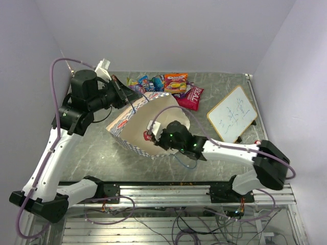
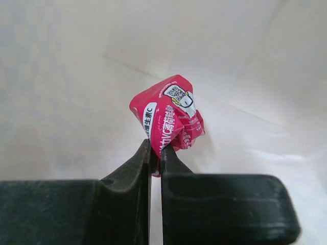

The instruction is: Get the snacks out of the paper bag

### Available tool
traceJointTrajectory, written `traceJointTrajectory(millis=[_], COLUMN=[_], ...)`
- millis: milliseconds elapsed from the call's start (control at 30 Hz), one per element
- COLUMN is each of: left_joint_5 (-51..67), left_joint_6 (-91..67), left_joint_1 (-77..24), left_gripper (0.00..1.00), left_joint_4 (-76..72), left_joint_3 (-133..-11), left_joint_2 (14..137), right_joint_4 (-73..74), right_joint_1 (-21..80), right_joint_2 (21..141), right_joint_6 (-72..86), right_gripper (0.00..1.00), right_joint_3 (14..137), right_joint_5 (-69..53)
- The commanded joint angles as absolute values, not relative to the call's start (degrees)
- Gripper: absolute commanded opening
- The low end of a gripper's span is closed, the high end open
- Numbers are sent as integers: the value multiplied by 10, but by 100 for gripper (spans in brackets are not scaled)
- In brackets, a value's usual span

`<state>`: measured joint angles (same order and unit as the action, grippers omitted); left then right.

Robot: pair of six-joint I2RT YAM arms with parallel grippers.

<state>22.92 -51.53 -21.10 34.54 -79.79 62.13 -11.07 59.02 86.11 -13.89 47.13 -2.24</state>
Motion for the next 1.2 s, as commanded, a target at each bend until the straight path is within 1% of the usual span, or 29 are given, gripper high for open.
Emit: traceJointTrajectory(millis=[0, 133, 300, 433, 500, 667, 900, 1033, 1167], left_joint_5=[213, 181, 207, 230, 213, 142, 51, 11, 0], left_joint_6=[-512, -498, -465, -424, -408, -376, -348, -334, -323], left_joint_1=[-206, -183, -85, -3, 19, 32, 38, 40, 45], left_gripper=[7, 7, 7, 7, 7, 7, 7, 7, 7], left_joint_4=[369, 410, 472, 513, 534, 598, 642, 663, 687], left_joint_3=[-850, -887, -920, -923, -929, -936, -912, -932, -951], left_joint_2=[658, 680, 713, 723, 723, 721, 698, 702, 721], right_joint_4=[-50, 0, 28, 37, 24, -7, -12, -21, -14], right_joint_1=[592, 591, 587, 549, 513, 420, 321, 288, 286], right_joint_2=[767, 730, 721, 744, 759, 819, 916, 973, 1051], right_joint_6=[-131, -151, -188, -189, -179, -138, -113, -100, -97], right_gripper=[0, 0, 0, 0, 0, 0, 0, 0, 0], right_joint_3=[501, 565, 659, 736, 764, 823, 858, 868, 906], right_joint_5=[26, 63, 107, 112, 99, 86, 68, -10, -42])
